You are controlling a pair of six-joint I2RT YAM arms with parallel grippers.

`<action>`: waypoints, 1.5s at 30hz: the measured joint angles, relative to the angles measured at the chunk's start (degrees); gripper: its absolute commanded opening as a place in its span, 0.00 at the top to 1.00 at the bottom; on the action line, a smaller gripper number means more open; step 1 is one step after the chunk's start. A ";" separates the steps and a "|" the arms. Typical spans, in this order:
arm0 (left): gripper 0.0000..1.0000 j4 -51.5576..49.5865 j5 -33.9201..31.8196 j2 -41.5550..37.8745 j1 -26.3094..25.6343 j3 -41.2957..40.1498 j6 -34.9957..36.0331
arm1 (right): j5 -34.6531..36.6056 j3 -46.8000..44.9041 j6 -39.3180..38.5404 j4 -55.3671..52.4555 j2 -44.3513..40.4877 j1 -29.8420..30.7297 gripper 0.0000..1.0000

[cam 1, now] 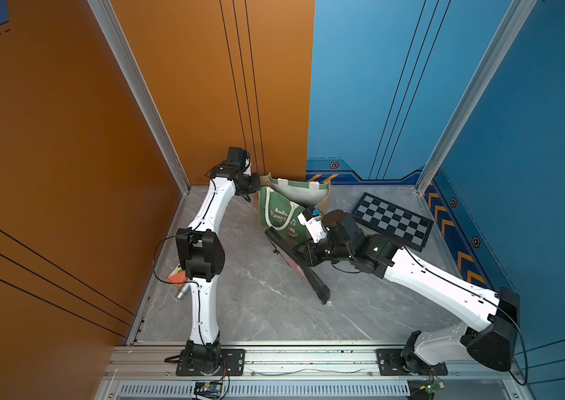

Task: Remove the ping pong set from the canvas bag
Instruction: Place the ping pong set at the center of the board.

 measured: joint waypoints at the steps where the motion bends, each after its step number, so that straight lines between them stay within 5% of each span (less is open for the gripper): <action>1: 1.00 0.15 0.09 0.00 0.00 -0.11 -0.07 | -0.02 -0.63 1.25 1.90 1.60 0.28 1.00; 11: 1.00 0.52 0.37 -0.04 0.00 -0.33 -0.09 | -4.52 -3.34 17.81 27.45 13.92 1.81 1.00; 18: 1.00 1.36 0.42 -0.55 -0.07 -1.55 -0.04 | -4.87 -15.45 33.35 48.41 19.28 -2.29 1.00; 29: 1.00 3.56 0.52 -4.22 -2.23 -7.45 3.15 | -6.05 -17.88 33.46 36.33 19.12 -3.87 1.00; 34: 1.00 3.39 0.63 -6.08 -2.99 -9.75 4.07 | -6.01 -17.88 32.44 32.39 20.39 -1.75 0.88; 41: 1.00 3.61 0.61 -6.80 -3.08 -10.91 4.68 | -6.36 -17.99 31.65 31.74 25.33 -1.07 0.50; 45: 1.00 3.65 0.61 -7.13 -3.08 -11.32 6.43 | -4.17 -16.65 26.32 24.46 21.22 -1.14 0.47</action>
